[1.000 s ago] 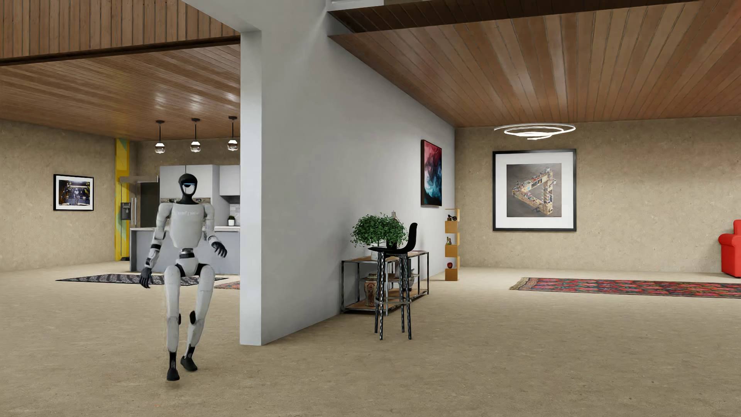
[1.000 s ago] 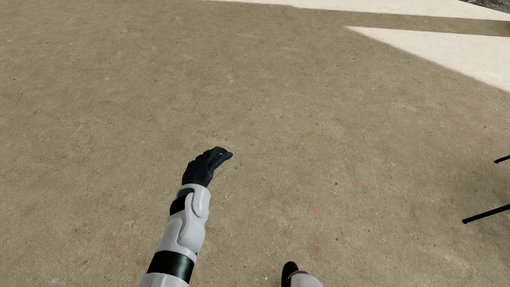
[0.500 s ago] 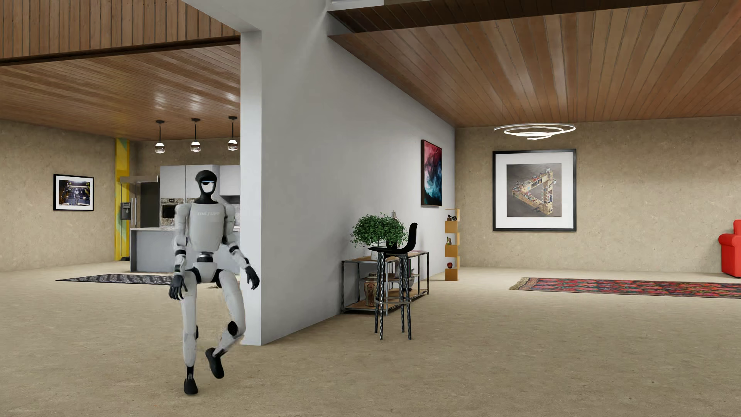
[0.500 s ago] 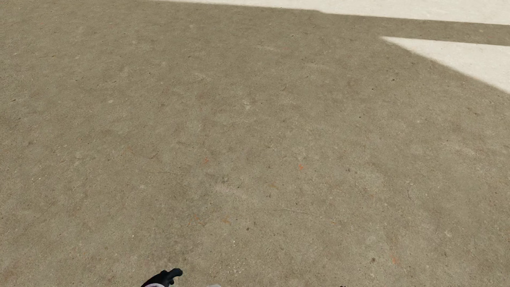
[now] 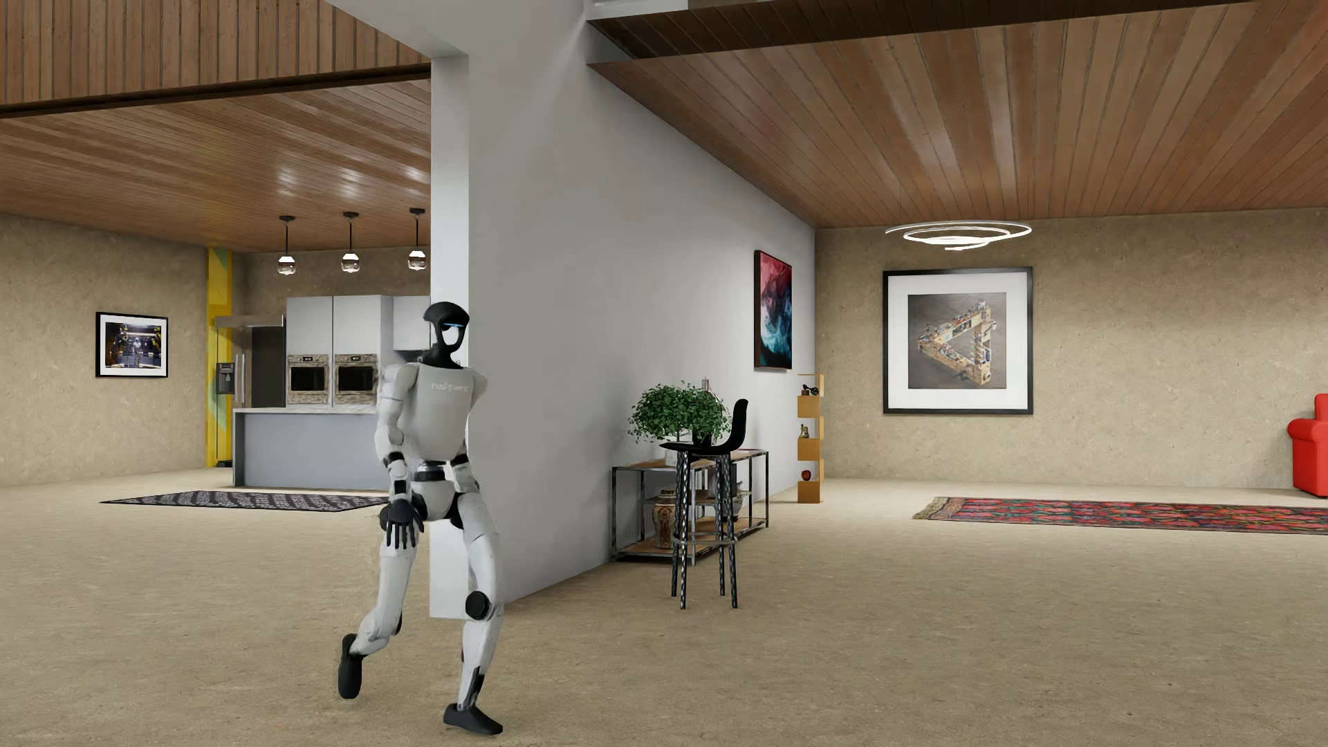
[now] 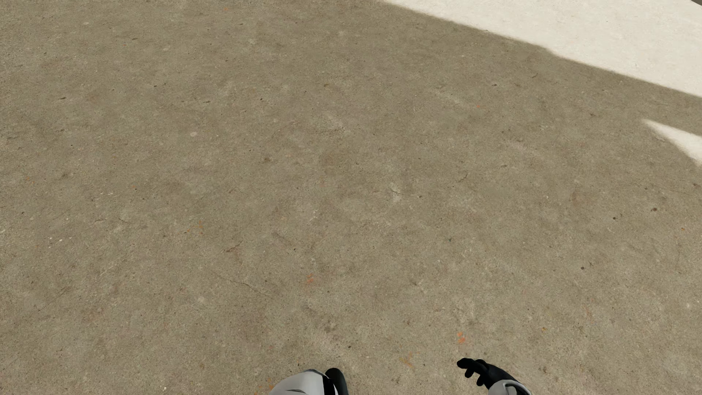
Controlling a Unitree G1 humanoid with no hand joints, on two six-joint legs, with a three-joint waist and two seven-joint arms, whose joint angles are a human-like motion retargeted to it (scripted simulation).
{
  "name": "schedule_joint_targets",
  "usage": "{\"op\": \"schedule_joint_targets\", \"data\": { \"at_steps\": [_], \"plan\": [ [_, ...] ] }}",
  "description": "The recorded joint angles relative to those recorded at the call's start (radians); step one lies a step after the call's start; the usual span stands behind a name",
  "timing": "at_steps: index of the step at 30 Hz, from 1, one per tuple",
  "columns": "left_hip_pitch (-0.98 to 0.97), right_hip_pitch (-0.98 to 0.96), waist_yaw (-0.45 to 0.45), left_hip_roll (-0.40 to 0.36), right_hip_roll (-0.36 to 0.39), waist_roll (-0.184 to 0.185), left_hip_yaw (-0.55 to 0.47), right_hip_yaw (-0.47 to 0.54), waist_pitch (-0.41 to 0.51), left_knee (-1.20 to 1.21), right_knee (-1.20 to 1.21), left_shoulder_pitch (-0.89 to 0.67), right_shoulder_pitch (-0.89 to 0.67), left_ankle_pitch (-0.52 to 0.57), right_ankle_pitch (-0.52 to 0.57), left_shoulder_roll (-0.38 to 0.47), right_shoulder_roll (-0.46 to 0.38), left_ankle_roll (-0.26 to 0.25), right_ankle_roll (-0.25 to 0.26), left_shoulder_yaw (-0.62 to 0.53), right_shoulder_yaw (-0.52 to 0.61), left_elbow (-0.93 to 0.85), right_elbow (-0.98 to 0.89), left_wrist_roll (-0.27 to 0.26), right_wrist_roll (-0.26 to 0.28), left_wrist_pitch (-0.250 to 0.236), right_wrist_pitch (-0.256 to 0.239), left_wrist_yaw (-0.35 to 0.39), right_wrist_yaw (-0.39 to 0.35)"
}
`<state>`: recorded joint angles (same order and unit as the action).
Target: Go to the shelves
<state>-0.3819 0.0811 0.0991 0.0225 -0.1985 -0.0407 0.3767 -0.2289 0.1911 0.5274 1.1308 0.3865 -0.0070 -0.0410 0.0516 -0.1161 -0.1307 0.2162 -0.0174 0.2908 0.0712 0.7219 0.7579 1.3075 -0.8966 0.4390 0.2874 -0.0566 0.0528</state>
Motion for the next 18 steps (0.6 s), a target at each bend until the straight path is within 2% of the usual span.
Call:
{"op": "schedule_joint_targets", "data": {
  "at_steps": [1,2,3,5,6,8,9,11,12,13,14,15,16,17,18],
  "plan": [
    [0.054,-0.106,-0.012,-0.050,-0.022,-0.016,-0.026,0.037,0.004,-0.024,0.135,-0.090,0.033,-0.025,-0.060,-0.022,-0.001,-0.005,-0.024,0.006,-0.005,0.005,0.053,-0.035,-0.020,0.024,0.029,0.061,0.053],
    [0.114,-0.211,-0.026,-0.098,-0.029,-0.026,-0.059,0.078,0.006,-0.064,0.229,-0.185,0.077,-0.040,-0.094,-0.033,-0.002,-0.010,-0.046,-0.012,-0.019,0.015,0.084,-0.059,-0.029,0.034,0.039,0.088,0.093],
    [0.177,-0.307,-0.042,-0.140,-0.041,-0.033,-0.100,0.110,0.006,-0.110,0.273,-0.279,0.130,-0.050,-0.086,-0.036,0.002,-0.014,-0.037,-0.043,-0.036,0.023,0.092,-0.081,-0.034,0.002,0.033,0.106,0.111],
    [0.290,-0.466,-0.076,-0.203,-0.052,-0.040,-0.197,0.160,0.000,-0.175,0.222,-0.446,0.247,-0.082,-0.071,-0.022,0.013,-0.020,-0.032,-0.165,-0.094,0.009,0.054,-0.120,-0.022,-0.138,0.009,0.093,0.119],
    [0.339,-0.521,-0.093,-0.225,-0.060,-0.043,-0.246,0.167,-0.003,-0.190,0.127,-0.521,0.304,-0.108,-0.087,0.002,0.027,-0.023,-0.055,-0.255,-0.124,-0.012,0.020,-0.114,-0.009,-0.214,-0.013,0.074,0.109],
    [0.418,-0.574,-0.117,-0.252,-0.060,-0.051,-0.325,0.140,-0.005,-0.196,-0.217,-0.654,0.391,-0.166,-0.058,0.062,0.069,-0.028,-0.066,-0.427,-0.183,-0.096,-0.042,-0.080,0.028,-0.326,-0.049,0.057,0.068],
    [0.457,-0.566,-0.124,-0.261,-0.031,-0.056,-0.349,0.133,-0.006,-0.205,-0.469,-0.700,0.416,-0.192,-0.047,0.090,0.087,-0.028,-0.042,-0.485,-0.193,-0.154,-0.058,-0.069,0.029,-0.352,-0.056,0.054,0.053],
    [0.544,-0.525,-0.130,-0.267,0.081,-0.058,-0.372,0.215,-0.008,-0.231,-0.941,-0.726,0.437,-0.241,-0.049,0.137,0.110,-0.032,0.055,-0.546,-0.203,-0.287,-0.079,-0.040,0.025,-0.358,-0.057,0.058,0.045],
    [0.588,-0.532,-0.127,-0.267,0.120,-0.059,-0.363,0.215,-0.007,-0.228,-0.998,-0.704,0.437,-0.267,-0.093,0.148,0.107,-0.037,0.165,-0.542,-0.194,-0.350,-0.086,-0.057,0.012,-0.354,-0.064,0.073,0.057],
    [0.632,-0.534,-0.125,-0.263,0.158,-0.059,-0.342,0.206,-0.007,-0.225,-0.967,-0.666,0.424,-0.278,-0.058,0.158,0.102,-0.042,0.128,-0.524,-0.190,-0.398,-0.087,-0.091,-0.002,-0.341,-0.067,0.091,0.059],
    [0.674,-0.550,-0.127,-0.260,0.185,-0.056,-0.324,0.213,-0.007,-0.207,-0.849,-0.620,0.412,-0.276,-0.037,0.164,0.099,-0.040,0.122,-0.508,-0.200,-0.419,-0.089,-0.121,-0.014,-0.312,-0.058,0.086,0.042],
    [0.719,-0.546,-0.134,-0.254,0.217,-0.050,-0.315,0.243,-0.012,-0.185,-0.765,-0.575,0.408,-0.251,-0.014,0.169,0.105,-0.053,0.057,-0.498,-0.219,-0.413,-0.101,-0.147,-0.017,-0.280,-0.049,0.095,0.020],
    [0.745,-0.519,-0.142,-0.243,0.219,-0.040,-0.312,0.235,-0.019,-0.143,-0.711,-0.541,0.412,-0.191,0.053,0.173,0.126,-0.060,-0.013,-0.501,-0.259,-0.363,-0.121,-0.160,0.004,-0.238,-0.038,0.071,-0.014],
    [0.740,-0.518,-0.150,-0.222,0.208,-0.026,-0.313,0.200,-0.023,-0.057,-0.631,-0.520,0.420,-0.122,0.013,0.179,0.149,-0.061,-0.052,-0.509,-0.301,-0.284,-0.139,-0.142,0.043,-0.192,-0.038,0.060,-0.057],
    [0.693,-0.515,-0.156,-0.193,0.194,-0.007,-0.308,0.166,-0.024,0.095,-0.551,-0.502,0.427,-0.022,-0.066,0.176,0.164,-0.090,-0.054,-0.505,-0.328,-0.167,-0.139,-0.128,0.078,-0.141,-0.043,0.028,-0.095]
  ]
}}
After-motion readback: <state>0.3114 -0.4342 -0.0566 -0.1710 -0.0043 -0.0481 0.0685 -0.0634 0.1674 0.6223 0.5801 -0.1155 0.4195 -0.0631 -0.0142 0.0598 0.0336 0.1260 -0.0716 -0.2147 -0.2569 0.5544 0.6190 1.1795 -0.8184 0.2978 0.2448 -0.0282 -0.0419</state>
